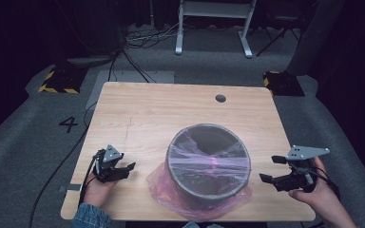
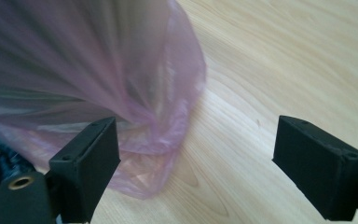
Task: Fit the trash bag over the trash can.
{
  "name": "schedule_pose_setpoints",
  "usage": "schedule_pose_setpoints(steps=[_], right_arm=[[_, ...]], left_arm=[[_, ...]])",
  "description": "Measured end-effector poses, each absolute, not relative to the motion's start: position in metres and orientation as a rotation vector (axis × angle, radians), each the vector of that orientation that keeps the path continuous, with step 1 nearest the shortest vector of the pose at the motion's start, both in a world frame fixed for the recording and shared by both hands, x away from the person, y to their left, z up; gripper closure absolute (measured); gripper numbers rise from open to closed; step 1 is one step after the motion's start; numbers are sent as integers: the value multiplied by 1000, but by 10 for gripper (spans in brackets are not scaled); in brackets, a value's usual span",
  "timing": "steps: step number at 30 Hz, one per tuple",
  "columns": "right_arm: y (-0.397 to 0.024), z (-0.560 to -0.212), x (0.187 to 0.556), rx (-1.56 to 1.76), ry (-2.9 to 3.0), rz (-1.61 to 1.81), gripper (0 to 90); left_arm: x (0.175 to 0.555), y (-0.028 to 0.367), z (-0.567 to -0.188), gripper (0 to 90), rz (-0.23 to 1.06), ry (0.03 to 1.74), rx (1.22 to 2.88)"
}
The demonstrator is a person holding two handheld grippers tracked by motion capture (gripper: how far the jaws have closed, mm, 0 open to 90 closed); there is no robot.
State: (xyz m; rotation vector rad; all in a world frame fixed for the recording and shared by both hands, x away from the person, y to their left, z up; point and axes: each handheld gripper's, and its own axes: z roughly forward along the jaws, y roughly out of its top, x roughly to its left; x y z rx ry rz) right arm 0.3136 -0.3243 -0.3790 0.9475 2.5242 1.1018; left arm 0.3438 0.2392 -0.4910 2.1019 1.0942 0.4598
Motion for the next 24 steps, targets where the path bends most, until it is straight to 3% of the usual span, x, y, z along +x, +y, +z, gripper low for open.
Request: schedule_pose_setpoints(steps=[4,6,7,12,21,24], right_arm=[[-318,-365,309,780,2632,1117,84],[-314,-355,308,741,2618,1133,241],[-312,-350,308,730,2611,1126,268],[-301,-331,308,919,2542,1136,238],[-275,-309,321,758,2425,1281,253],[-262,-305,326,762,2393,1306,220]], left_arm=[[346,237,-496,374,445,1106,2138],[346,237,-499,370,446,1103,2144],[345,237,-499,368,450,1101,2144],[344,239,-503,351,463,1075,2107],[345,239,-504,330,468,1092,2097],[345,238,-504,326,466,1097,2094]])
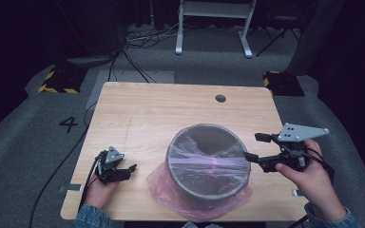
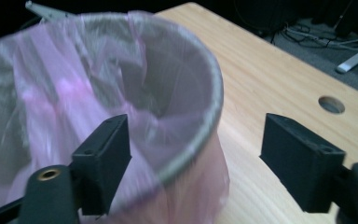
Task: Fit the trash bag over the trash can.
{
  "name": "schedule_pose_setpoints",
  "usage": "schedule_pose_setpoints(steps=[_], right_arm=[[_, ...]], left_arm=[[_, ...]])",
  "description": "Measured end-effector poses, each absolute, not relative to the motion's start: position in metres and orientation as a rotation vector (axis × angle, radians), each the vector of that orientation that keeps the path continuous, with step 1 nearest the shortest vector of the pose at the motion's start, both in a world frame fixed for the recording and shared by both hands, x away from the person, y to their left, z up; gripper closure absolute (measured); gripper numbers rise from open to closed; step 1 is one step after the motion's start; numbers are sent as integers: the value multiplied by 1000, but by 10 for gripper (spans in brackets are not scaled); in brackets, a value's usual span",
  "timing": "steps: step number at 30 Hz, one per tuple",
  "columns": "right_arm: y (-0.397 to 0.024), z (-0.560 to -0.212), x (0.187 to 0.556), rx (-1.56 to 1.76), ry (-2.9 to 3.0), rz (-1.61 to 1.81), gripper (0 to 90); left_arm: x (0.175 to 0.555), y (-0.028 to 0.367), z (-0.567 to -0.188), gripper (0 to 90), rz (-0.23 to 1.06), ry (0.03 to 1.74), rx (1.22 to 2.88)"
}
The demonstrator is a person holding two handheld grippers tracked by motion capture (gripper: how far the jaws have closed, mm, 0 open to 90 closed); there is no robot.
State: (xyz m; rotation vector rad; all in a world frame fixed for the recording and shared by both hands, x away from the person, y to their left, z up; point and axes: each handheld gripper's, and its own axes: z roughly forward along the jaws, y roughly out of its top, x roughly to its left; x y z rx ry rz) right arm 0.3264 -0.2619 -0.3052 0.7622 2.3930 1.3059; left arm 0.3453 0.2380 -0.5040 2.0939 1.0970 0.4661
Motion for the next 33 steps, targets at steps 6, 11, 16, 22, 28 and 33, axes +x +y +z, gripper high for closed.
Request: schedule_pose_setpoints(steps=[6,11,16,22,28,33], right_arm=[[-242,-294,333,738,2389,1322,212],[-229,-289,337,707,2413,1310,223],[-217,-287,340,709,2425,1332,233],[-200,-287,343,680,2454,1337,240],[-177,-287,343,654,2477,1343,239],[-159,-291,345,679,2492,1387,230]], left_arm=[[345,238,-504,326,467,1097,2094],[345,238,-504,325,466,1097,2094],[345,238,-504,326,466,1096,2095],[345,238,-504,325,467,1098,2094],[345,238,-504,325,467,1098,2094],[345,238,-504,325,468,1098,2094]])
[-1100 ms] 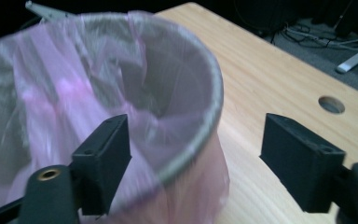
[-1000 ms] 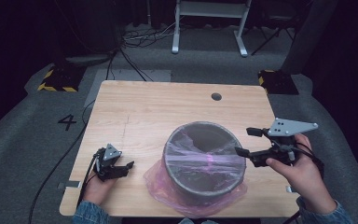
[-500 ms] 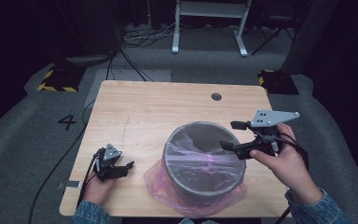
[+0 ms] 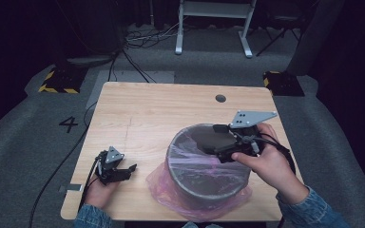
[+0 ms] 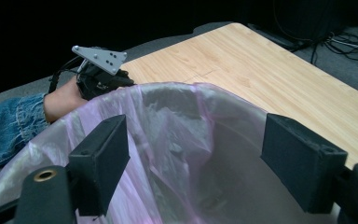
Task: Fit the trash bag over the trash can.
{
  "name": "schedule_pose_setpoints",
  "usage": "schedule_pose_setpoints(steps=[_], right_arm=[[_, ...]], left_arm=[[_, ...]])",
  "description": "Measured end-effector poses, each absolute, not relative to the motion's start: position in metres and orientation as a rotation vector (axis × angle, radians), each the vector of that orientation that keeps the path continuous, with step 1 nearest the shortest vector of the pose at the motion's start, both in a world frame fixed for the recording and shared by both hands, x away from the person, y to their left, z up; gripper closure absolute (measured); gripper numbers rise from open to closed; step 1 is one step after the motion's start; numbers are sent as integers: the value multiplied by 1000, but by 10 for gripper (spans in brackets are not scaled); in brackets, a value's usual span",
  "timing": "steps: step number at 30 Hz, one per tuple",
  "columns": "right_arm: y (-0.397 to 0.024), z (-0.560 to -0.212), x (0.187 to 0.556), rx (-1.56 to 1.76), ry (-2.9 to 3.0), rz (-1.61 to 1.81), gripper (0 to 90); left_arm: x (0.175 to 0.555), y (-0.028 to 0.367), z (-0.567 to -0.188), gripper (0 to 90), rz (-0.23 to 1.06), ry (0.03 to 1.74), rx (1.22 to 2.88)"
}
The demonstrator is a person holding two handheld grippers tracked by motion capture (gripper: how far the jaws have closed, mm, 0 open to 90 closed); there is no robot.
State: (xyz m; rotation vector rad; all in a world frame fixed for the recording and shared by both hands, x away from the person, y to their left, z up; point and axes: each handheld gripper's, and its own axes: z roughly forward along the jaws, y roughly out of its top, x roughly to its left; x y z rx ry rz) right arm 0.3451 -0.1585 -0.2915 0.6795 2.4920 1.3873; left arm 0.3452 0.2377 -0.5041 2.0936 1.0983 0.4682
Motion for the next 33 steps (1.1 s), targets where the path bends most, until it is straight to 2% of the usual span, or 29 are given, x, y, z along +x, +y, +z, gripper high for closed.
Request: schedule_pose_setpoints(steps=[14,21,33], right_arm=[[-113,-319,357,626,2595,1307,207],[-107,-335,362,644,2668,1231,268],[-105,-357,371,695,2685,1034,252]], left_arm=[[345,238,-504,320,466,1097,2093],[345,238,-504,319,466,1097,2093],[345,238,-504,319,466,1097,2093]])
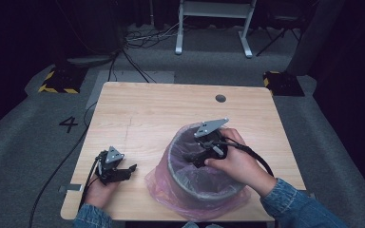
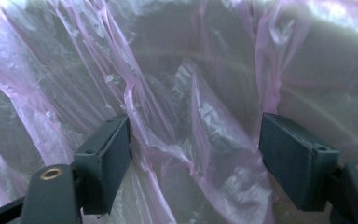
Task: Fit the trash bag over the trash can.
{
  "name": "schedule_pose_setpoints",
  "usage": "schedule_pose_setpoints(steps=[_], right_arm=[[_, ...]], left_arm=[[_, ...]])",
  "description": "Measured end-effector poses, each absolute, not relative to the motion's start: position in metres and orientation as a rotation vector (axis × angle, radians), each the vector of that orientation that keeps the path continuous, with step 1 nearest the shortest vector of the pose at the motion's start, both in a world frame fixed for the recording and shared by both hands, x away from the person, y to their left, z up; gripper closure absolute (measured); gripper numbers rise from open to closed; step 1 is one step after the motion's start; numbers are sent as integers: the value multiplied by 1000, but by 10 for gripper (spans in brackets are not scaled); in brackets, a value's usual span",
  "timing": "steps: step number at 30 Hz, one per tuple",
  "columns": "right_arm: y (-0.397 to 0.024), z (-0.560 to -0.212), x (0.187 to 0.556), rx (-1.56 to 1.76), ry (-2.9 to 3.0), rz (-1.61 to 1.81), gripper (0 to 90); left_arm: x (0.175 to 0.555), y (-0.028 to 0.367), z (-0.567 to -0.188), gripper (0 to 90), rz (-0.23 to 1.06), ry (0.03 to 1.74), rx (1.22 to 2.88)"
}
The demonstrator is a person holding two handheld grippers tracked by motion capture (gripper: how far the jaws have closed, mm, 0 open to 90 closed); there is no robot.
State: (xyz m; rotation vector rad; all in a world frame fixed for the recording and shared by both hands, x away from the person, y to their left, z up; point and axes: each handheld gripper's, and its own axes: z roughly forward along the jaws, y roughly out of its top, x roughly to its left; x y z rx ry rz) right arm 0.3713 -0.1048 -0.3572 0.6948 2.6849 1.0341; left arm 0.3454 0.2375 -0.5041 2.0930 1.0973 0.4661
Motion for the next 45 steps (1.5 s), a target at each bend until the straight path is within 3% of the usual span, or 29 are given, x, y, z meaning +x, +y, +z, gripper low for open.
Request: schedule_pose_setpoints(steps=[10,19,28,31,45], right_arm=[[-100,-379,378,689,2802,865,238],[-90,-397,384,678,2886,720,169],[-84,-410,380,654,2990,596,186],[-86,-403,379,647,2974,644,231],[-117,-336,364,633,2730,1129,239]], left_arm=[[345,237,-504,318,465,1098,2092],[345,237,-504,317,466,1098,2092],[346,237,-504,315,468,1097,2093],[346,237,-504,316,468,1098,2093],[346,237,-504,313,469,1102,2091]])
